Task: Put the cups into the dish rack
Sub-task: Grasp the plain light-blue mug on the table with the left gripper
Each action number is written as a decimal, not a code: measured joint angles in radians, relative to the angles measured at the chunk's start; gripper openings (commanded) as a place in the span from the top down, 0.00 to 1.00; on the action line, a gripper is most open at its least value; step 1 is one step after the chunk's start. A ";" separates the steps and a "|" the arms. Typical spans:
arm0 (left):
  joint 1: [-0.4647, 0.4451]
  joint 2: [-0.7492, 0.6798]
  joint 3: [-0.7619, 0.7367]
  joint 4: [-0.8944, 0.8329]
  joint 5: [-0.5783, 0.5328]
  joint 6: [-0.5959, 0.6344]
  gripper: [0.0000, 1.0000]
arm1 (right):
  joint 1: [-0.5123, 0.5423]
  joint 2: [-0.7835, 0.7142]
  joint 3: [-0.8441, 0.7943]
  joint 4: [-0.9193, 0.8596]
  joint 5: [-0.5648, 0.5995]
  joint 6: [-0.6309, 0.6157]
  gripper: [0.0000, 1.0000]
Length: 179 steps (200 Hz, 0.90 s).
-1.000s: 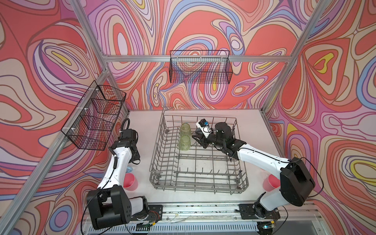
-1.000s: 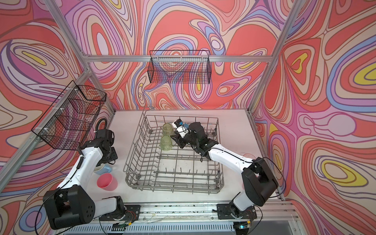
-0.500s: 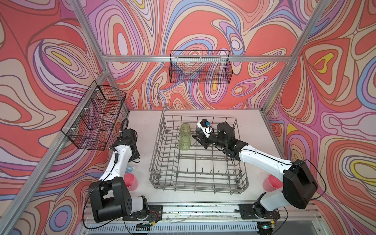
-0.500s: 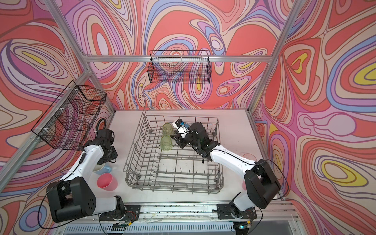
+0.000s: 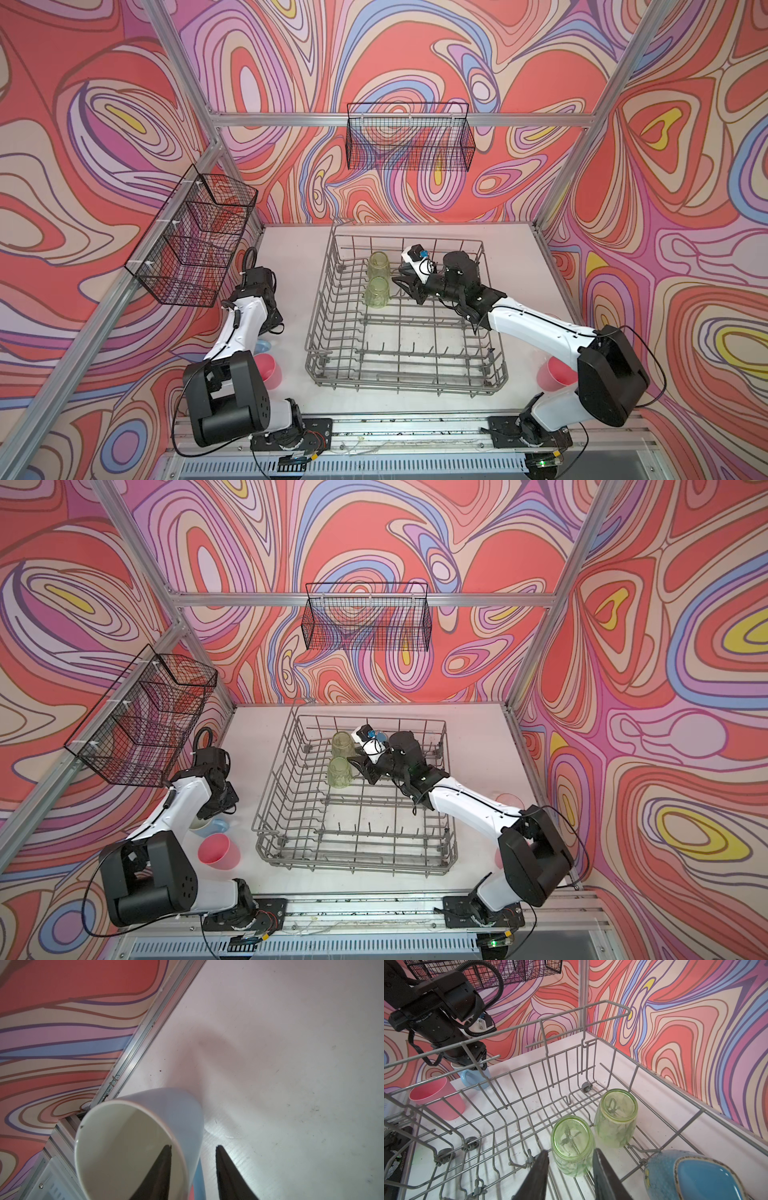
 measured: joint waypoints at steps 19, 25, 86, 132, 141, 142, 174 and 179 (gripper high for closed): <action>0.000 0.003 -0.002 0.010 0.001 0.000 0.73 | 0.000 0.000 0.000 0.000 0.000 -0.006 0.63; 0.000 0.003 -0.002 0.012 0.002 0.000 0.74 | 0.000 0.000 0.000 0.000 0.000 -0.008 0.63; 0.000 0.003 -0.002 0.020 0.013 0.004 0.86 | 0.000 0.000 0.000 0.000 0.000 -0.011 0.63; 0.000 0.003 -0.002 0.024 0.038 0.005 0.90 | 0.000 0.000 0.000 0.001 0.000 -0.011 0.63; 0.000 0.003 -0.002 0.024 0.040 0.005 0.91 | 0.000 0.000 0.000 0.001 0.000 -0.011 0.63; 0.000 0.003 -0.002 0.024 0.040 0.005 0.91 | 0.000 0.000 0.000 0.001 0.000 -0.011 0.63; -0.001 -0.001 -0.002 0.023 0.050 0.005 0.93 | 0.000 0.000 0.000 0.001 0.001 -0.011 0.63; -0.001 -0.002 -0.002 0.024 0.053 0.005 0.93 | 0.000 0.000 0.000 0.002 0.001 -0.011 0.63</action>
